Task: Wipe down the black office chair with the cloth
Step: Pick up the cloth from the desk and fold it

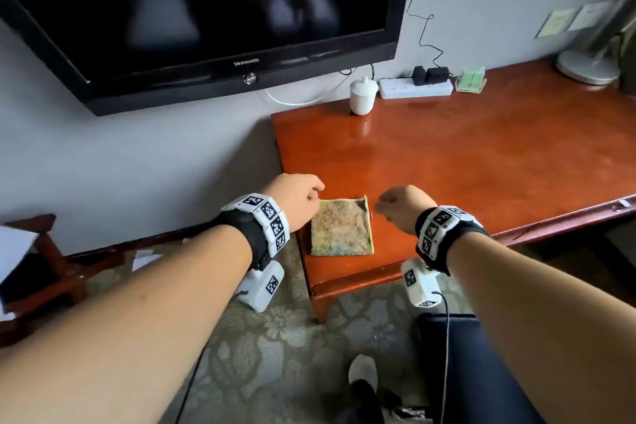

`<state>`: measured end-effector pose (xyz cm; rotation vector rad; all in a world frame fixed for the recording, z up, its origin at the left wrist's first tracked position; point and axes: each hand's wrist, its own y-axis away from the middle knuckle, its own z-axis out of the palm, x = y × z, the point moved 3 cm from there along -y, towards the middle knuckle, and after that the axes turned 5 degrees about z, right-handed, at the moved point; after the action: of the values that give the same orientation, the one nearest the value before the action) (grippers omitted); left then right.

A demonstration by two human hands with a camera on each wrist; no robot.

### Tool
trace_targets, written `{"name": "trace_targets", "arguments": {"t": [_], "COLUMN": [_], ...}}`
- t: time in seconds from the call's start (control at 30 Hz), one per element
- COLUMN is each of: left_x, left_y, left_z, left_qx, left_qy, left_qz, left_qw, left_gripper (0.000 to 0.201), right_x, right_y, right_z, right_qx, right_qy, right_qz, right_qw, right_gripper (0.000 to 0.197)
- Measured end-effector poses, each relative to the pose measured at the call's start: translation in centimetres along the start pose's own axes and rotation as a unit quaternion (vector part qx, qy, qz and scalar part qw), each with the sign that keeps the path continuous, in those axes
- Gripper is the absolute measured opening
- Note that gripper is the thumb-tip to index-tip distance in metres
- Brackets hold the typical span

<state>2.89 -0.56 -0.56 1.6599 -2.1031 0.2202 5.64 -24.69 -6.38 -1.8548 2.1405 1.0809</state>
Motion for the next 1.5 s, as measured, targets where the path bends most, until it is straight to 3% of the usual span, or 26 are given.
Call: {"name": "trace_targets", "arguments": {"t": [0.13,0.23,0.47,0.6,0.7,0.8,0.9,1.03,1.13,1.37,1.5], "left_x": [-1.3,-2.1,-2.9,-3.0,-2.2,-1.6,-1.4,-0.7,0.6,4.5,8.4], "left_y": [-4.3,-7.6,-12.4,-14.4,-15.9,-17.2,-17.8,-18.5,-18.7,-17.5,-15.6], "left_z": [3.0,5.5,10.8,12.3,12.7,13.0,12.7,10.9,8.8,1.1,-4.6], "left_qx": [-0.049,-0.091,-0.143,-0.141,-0.177,-0.216,-0.196,-0.115,-0.073,-0.029,0.002], "left_qy": [-0.033,-0.039,-0.026,0.007,0.009,0.003,0.020,0.073,0.080,0.105,0.152], "left_qz": [-0.040,-0.062,-0.118,-0.151,-0.143,-0.144,-0.154,-0.165,-0.147,-0.065,0.004], "left_qw": [0.997,0.993,0.982,0.978,0.974,0.966,0.968,0.977,0.983,0.992,0.988], "left_gripper": [0.036,0.020,0.034,0.028,0.025,0.028,0.026,0.035,0.030,0.002,0.006], "right_x": [1.8,2.8,3.5,3.2,3.2,3.1,2.4,1.3,0.5,-3.3,-4.8], "right_y": [-5.7,-9.5,-15.0,-16.5,-17.0,-17.4,-17.3,-17.3,-16.6,-10.9,-5.1], "right_z": [2.7,4.4,6.1,5.6,5.1,4.6,3.5,1.1,-0.6,-6.9,-12.1], "right_qx": [-0.035,-0.055,-0.068,-0.089,-0.111,-0.138,-0.169,-0.142,-0.136,-0.096,-0.030], "right_qy": [-0.018,-0.028,0.008,0.020,-0.028,-0.120,-0.224,-0.306,-0.359,-0.417,-0.383], "right_qz": [0.035,0.045,0.032,0.006,-0.005,0.003,0.010,0.010,0.010,-0.033,-0.054], "right_qw": [0.999,0.997,0.997,0.996,0.993,0.983,0.960,0.941,0.923,0.903,0.922], "right_gripper": [0.041,0.043,0.021,0.014,0.008,0.017,0.011,0.013,0.013,0.012,0.011]}}
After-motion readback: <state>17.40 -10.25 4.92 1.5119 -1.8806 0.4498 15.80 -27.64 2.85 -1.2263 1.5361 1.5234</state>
